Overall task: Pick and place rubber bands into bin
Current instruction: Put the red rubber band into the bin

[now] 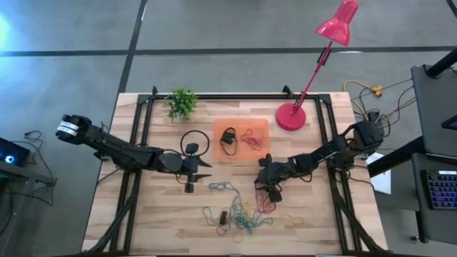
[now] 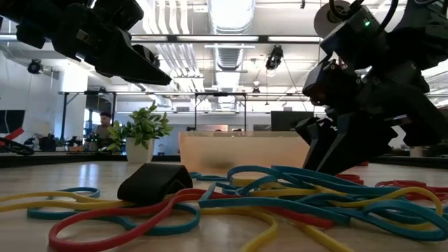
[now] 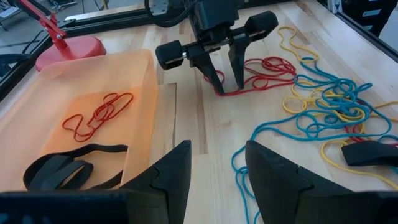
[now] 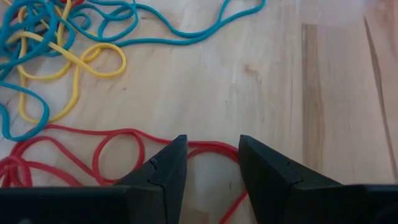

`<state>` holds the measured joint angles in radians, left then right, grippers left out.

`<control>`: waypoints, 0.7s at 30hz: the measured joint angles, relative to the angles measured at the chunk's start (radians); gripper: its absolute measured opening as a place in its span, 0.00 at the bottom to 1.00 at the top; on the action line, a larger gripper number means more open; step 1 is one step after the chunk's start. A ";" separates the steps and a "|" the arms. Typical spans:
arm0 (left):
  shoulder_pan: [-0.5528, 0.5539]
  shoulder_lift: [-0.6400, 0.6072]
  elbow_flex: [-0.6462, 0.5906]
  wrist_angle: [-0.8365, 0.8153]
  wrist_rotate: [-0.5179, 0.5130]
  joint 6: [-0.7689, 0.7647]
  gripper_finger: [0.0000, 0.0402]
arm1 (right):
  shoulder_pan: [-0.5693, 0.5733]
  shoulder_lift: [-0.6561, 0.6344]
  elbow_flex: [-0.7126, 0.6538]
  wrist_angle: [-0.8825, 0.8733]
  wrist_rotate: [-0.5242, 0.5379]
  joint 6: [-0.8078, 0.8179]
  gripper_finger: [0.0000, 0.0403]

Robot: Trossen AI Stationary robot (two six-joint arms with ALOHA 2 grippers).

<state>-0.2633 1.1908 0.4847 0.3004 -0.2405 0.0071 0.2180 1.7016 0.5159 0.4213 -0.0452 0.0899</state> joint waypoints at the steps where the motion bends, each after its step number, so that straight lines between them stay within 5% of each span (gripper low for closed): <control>1: 0.000 0.000 0.000 0.002 0.000 0.000 0.34 | 0.000 0.000 0.000 0.000 0.000 -0.004 0.33; 21: 0.000 0.000 0.000 0.004 0.000 0.000 0.34 | -0.002 -0.003 0.023 -0.084 0.051 -0.048 0.27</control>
<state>-0.2634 1.1908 0.4843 0.3042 -0.2405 0.0071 0.2161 1.6982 0.5388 0.3371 0.0053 0.0418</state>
